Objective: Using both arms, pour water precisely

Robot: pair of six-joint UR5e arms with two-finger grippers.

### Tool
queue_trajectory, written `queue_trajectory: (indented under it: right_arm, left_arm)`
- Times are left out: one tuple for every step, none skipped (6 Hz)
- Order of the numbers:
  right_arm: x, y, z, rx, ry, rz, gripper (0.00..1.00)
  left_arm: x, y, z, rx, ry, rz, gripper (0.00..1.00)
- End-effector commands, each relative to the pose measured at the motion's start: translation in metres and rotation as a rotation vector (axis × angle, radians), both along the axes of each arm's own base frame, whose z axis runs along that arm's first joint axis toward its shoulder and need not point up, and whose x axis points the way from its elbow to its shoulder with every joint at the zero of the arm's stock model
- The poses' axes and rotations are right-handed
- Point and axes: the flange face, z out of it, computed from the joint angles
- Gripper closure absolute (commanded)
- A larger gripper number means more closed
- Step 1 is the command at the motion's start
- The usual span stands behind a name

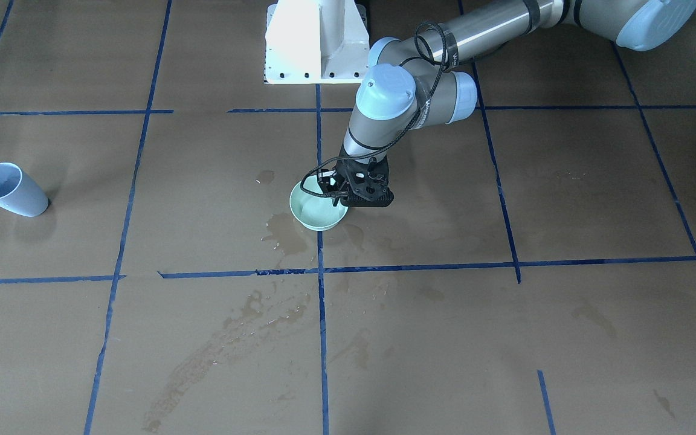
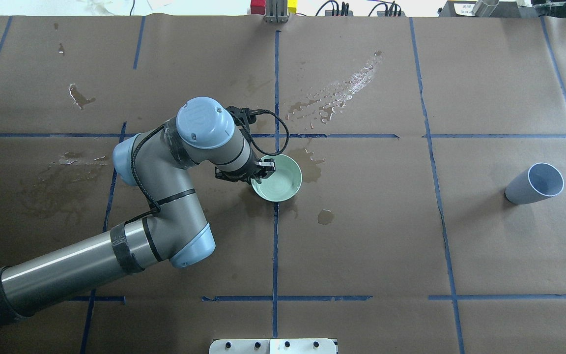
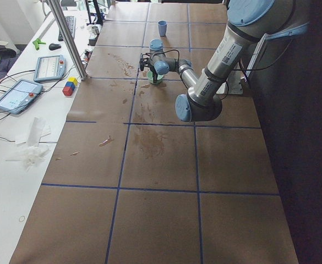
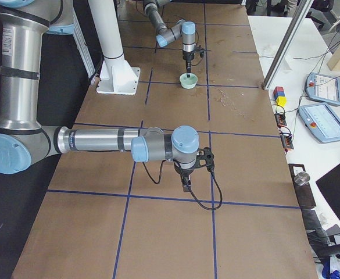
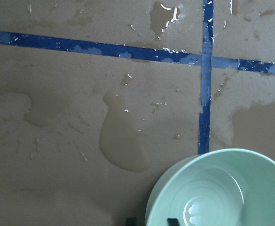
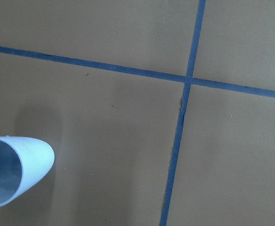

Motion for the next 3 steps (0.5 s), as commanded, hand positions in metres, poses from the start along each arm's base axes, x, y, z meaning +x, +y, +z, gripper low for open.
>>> queue_trajectory:
  right_arm:
    - [-0.003, -0.001, -0.007, 0.012, -0.002, -0.005, 0.00]
    - [-0.003, -0.001, -0.007, 0.015, -0.002, -0.006, 0.00]
    - [-0.003, -0.002, -0.012, 0.022, -0.002, -0.004, 0.00]
  left_arm:
    - [-0.037, -0.027, 0.000, -0.036, -0.028, -0.027, 0.00]
    - [-0.073, -0.027, 0.006, 0.009, -0.068, 0.017, 0.00]
    - [-0.121, -0.024, 0.017, 0.037, -0.111, 0.041, 0.00]
